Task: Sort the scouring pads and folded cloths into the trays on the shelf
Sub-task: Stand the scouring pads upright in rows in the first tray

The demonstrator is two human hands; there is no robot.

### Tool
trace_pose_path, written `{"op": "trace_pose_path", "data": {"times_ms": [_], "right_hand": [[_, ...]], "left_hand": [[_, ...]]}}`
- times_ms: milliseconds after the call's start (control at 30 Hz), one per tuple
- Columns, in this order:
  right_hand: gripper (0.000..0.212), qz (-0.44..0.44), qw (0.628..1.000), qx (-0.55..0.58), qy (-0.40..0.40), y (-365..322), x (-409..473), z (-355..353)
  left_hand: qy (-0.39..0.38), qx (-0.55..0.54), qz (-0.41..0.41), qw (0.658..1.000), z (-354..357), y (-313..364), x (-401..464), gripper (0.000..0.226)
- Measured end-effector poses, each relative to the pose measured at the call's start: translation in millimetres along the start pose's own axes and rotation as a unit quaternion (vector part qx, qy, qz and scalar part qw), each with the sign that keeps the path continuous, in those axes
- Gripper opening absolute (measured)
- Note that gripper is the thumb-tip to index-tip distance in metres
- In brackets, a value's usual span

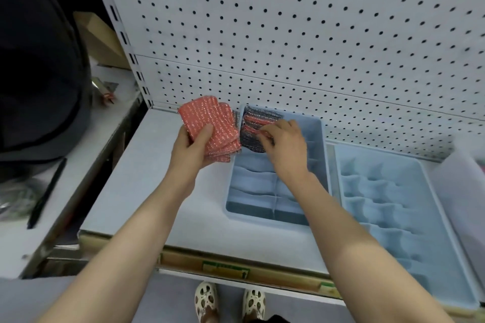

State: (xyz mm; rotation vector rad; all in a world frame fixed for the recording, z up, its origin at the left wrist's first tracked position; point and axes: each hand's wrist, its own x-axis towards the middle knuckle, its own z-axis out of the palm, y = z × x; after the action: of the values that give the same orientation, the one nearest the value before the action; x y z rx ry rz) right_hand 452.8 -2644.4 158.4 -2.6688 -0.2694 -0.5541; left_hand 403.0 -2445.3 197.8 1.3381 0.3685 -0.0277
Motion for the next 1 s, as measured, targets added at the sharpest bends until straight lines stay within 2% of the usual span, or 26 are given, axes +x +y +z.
{"op": "trace_pose_path", "data": {"times_ms": [67, 100, 167, 200, 233, 267, 333, 433, 533, 600, 733, 833, 1000], "right_hand": [[0.034, 0.111, 0.979, 0.163, -0.061, -16.2, 5.6, -9.0], [0.039, 0.161, 0.949, 0.245, -0.115, -22.6, 8.7, -13.3], [0.027, 0.224, 0.866, 0.399, -0.203, -35.3, 10.8, -20.0], [0.02, 0.244, 0.826, 0.457, -0.223, -38.4, 9.8, -21.4], [0.017, 0.26, 0.8, 0.492, -0.226, -39.9, 8.7, -23.4], [0.015, 0.274, 0.789, 0.504, -0.218, -39.8, 8.4, -26.6], [0.014, 0.292, 0.804, 0.488, -0.174, -32.8, 9.2, -32.1], [0.013, 0.266, 0.88, 0.384, -0.089, -10.2, 10.5, -41.4], [0.018, 0.16, 0.956, 0.238, -0.061, 7.0, 2.9, -49.4], [0.023, 0.074, 0.985, 0.144, -0.062, 8.0, -2.7, -48.0], [0.02, -0.035, 0.998, 0.021, -0.046, -3.7, -8.9, -33.6], [0.007, -0.063, 0.995, -0.06, -0.049, -9.0, -6.5, -22.2], [0.027, -0.092, 0.984, -0.148, -0.046, -11.0, -7.5, -22.8]], "left_hand": [[-0.013, -0.016, -0.012, 1.0, 1.0, 0.8, -1.2, 0.039], [-0.024, -0.025, -0.018, 0.999, 2.0, 1.0, -2.1, 0.039], [-0.044, -0.036, -0.026, 0.998, 5.0, 1.8, -4.9, 0.038], [-0.048, -0.039, -0.029, 0.998, 7.1, 2.5, -6.1, 0.036], [-0.05, -0.041, -0.033, 0.997, 8.7, 3.3, -7.3, 0.034], [-0.051, -0.044, -0.037, 0.997, 10.0, 3.7, -7.9, 0.033], [-0.047, -0.047, -0.041, 0.997, 10.8, 4.1, -8.4, 0.034], [-0.002, -0.062, -0.029, 0.998, 7.0, 3.1, -8.4, 0.03], [0.046, -0.077, -0.011, 0.996, 1.2, 0.3, -10.1, 0.031], [0.054, -0.07, -0.001, 0.996, -1.5, -2.2, -12.2, 0.034], [0.057, -0.06, 0.021, 0.996, -3.7, -7.0, -16.8, 0.038], [0.059, -0.051, 0.03, 0.996, -7.3, -10.7, -20.1, 0.036], [0.061, -0.037, 0.037, 0.997, -15.1, -14.5, -22.0, 0.041]]}}
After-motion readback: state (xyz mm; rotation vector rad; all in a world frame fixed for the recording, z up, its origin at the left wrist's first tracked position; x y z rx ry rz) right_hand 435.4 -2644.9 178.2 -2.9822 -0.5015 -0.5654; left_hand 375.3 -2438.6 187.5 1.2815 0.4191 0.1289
